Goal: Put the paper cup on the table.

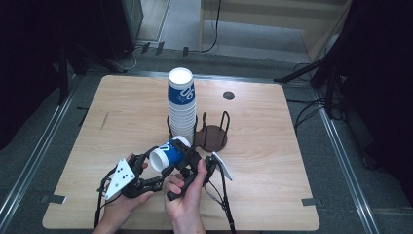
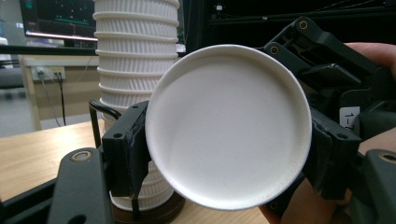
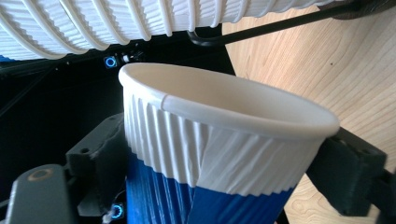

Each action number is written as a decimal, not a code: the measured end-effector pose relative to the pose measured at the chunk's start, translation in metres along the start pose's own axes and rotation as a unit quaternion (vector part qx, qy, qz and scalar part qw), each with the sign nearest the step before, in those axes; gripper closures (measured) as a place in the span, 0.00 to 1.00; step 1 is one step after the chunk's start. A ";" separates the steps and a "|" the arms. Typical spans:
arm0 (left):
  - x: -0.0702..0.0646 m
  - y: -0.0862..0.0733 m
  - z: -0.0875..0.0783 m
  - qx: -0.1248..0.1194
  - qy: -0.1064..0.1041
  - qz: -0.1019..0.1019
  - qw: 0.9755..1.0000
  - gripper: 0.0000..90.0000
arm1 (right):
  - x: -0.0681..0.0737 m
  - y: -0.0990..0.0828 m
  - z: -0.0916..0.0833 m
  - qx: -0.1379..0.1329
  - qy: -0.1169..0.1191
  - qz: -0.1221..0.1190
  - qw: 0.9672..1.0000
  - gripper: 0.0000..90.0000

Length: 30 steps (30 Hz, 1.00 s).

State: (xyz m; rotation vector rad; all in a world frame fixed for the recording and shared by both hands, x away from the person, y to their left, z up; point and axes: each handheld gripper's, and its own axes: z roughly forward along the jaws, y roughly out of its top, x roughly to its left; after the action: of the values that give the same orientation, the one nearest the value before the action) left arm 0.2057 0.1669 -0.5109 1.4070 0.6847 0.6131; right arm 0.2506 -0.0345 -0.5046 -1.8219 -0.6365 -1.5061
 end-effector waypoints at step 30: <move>0.020 -0.004 -0.008 0.133 0.007 -0.052 0.990 0.01 | 0.013 0.021 -0.024 -0.096 -0.017 -0.176 0.980 0.24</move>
State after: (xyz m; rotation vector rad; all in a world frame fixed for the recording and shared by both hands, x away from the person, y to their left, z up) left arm 0.2127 0.1869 -0.5166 1.6017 0.8707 0.4615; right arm 0.2533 -0.0670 -0.4940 -1.9584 -0.8942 -1.8230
